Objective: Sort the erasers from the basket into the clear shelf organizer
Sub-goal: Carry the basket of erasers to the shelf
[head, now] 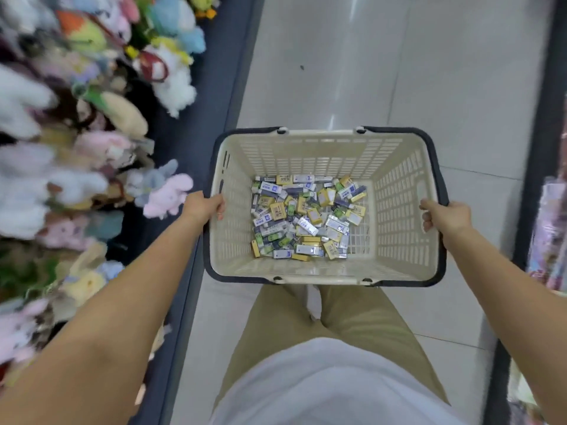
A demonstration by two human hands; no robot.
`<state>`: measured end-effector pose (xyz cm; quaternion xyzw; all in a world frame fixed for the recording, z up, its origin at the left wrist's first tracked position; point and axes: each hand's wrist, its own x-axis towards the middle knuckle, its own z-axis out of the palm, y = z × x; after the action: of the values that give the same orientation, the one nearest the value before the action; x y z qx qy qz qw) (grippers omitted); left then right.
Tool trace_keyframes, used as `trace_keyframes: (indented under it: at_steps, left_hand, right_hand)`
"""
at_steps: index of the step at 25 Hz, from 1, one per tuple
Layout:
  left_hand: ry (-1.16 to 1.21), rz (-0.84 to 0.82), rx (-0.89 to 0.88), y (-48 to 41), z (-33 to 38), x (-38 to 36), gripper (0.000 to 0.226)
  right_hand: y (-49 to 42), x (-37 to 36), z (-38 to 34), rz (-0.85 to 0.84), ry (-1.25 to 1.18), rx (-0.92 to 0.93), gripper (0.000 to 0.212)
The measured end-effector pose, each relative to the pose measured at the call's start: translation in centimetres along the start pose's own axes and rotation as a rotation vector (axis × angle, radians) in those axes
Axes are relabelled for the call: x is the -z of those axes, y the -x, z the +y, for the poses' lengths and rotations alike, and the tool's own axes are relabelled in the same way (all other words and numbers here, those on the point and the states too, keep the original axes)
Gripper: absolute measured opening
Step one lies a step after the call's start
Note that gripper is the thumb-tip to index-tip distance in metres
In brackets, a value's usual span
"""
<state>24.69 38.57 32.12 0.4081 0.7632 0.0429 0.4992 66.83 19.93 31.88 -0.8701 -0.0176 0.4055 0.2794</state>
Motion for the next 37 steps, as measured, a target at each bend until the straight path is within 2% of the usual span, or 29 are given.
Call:
trace_keyframes:
  at_steps: [2, 7, 17, 21, 29, 37]
  left_hand:
    - [-0.031, -0.028, -0.03, -2.3, 5.9, -1.5, 0.033]
    - [-0.048, -0.028, -0.117, -8.3, 20.0, -4.3, 0.01]
    - [-0.319, -0.068, -0.322, -24.6, 52.0, -6.7, 0.014]
    - [-0.313, -0.098, -0.396, -30.0, 64.3, -7.6, 0.011]
    - [-0.354, -0.115, -0.375, -40.6, 86.9, -13.9, 0.017]
    - [-0.319, -0.115, -0.361, -49.1, 108.4, -19.6, 0.014]
  right_hand:
    - [-2.3, 1.4, -3.4, 0.023, -0.043, -0.037, 0.018]
    - [-8.2, 3.5, -13.9, 0.077, -0.137, -0.033, 0.016]
    - [-22.7, 0.9, -37.5, 0.209, -0.331, -0.085, 0.021]
    - [-27.7, 0.8, -47.1, 0.219, -0.401, -0.094, 0.021]
    - [-44.4, 2.5, -65.6, 0.206, -0.379, -0.109, 0.009]
    - [-59.1, 6.4, -85.1, 0.217, -0.353, -0.07, 0.01]
